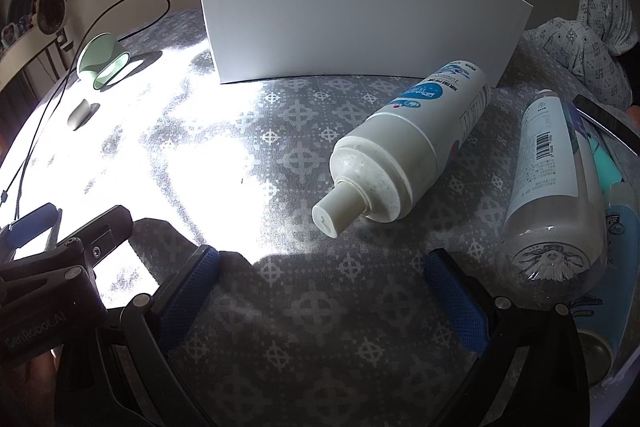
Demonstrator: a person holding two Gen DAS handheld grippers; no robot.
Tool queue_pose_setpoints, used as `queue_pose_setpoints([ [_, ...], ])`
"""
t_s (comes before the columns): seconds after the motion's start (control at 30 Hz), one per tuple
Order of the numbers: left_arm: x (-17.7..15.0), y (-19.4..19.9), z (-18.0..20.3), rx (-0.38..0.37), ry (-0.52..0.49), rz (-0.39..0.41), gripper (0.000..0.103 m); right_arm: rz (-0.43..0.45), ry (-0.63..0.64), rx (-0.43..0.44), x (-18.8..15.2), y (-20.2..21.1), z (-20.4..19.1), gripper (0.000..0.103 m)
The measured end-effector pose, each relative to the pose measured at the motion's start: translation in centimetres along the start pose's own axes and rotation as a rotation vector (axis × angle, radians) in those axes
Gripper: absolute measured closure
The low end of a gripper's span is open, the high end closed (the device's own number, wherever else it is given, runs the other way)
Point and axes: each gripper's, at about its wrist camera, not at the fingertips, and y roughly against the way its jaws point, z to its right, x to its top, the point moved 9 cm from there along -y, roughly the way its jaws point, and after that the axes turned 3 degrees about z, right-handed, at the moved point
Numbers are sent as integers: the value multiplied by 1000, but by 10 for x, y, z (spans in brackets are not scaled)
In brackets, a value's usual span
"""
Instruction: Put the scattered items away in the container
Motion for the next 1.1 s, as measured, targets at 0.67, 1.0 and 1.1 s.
queue_pose_setpoints([
  [0.67,-16,15,-36,218,21,8,0,2,-26,23,1,1,5,0],
  [1.0,-20,17,-39,175,59,-2,0,1,-23,18,1,1,3,0],
  [1.1,-20,17,-39,175,58,-2,0,1,-23,18,1,1,3,0],
])
